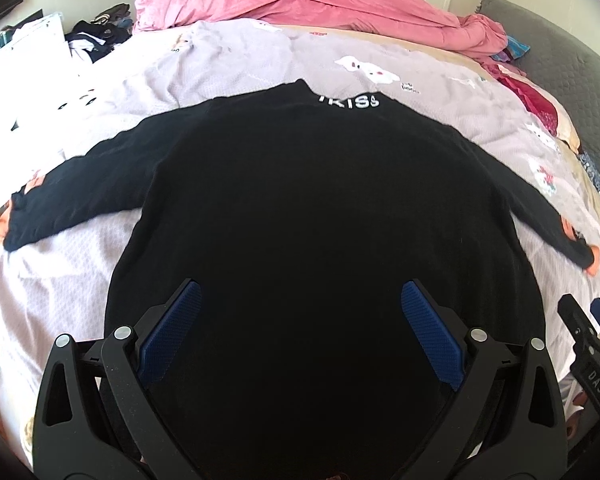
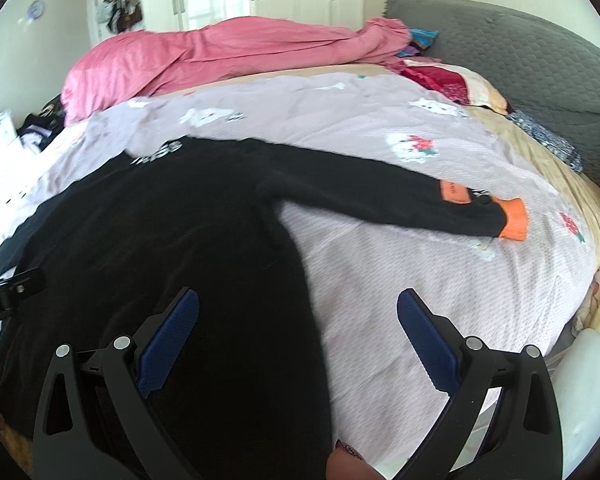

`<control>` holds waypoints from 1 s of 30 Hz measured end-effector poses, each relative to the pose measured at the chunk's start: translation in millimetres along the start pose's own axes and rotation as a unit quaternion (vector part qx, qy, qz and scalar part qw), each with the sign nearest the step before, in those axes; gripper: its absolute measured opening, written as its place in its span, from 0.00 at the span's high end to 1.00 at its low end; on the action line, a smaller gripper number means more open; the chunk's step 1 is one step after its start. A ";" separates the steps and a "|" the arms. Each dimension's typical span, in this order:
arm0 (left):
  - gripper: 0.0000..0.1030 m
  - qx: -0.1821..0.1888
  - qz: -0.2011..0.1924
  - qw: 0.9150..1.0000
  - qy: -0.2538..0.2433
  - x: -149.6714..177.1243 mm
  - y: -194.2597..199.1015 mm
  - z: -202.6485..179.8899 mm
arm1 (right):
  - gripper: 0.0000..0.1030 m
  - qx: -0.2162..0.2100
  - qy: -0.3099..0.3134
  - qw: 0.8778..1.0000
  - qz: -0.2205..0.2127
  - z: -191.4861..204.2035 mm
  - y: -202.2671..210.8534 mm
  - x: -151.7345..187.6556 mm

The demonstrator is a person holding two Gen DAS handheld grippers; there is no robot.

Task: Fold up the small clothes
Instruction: 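Move the right tool to the orange sleeve cuff and grasp it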

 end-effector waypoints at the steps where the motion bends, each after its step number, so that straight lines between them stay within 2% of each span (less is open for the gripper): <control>1: 0.09 0.001 0.000 1.000 0.001 -5.4 -2.3 0.1 | 0.04 0.006 -0.005 1.000 -0.001 -4.5 -3.2 -3.3; 7: 0.09 0.008 -0.002 1.000 0.006 -28.4 -12.8 -1.2 | 0.04 0.043 -0.046 0.998 0.008 -39.8 -28.8 -20.4; 14: 0.09 0.014 0.005 1.000 0.000 -52.9 -34.2 -10.2 | 0.04 0.077 -0.096 0.992 0.041 -79.1 -67.2 -29.0; 21: 0.09 0.016 0.011 1.000 0.004 -77.1 -58.7 -18.7 | 0.04 0.106 -0.150 0.979 0.083 -121.5 -112.7 -32.6; 26: 0.09 0.018 0.018 1.000 0.003 -90.1 -75.3 -24.3 | 0.04 0.107 -0.199 0.967 0.116 -146.0 -138.0 -29.7; 30: 0.09 0.015 0.025 1.000 0.001 -97.1 -90.0 -25.1 | 0.04 0.117 -0.219 0.961 0.123 -159.5 -155.8 -32.2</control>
Point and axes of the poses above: each gripper's, at about its wrist camera, not at the fingertips, and y roughly against the way its jaws point, z to its left, x to its underside, the point moved 8 cm from there along -y, roughly the way its jaws point, and after that the axes turned 13 degrees about x, right-handed, at the moved point
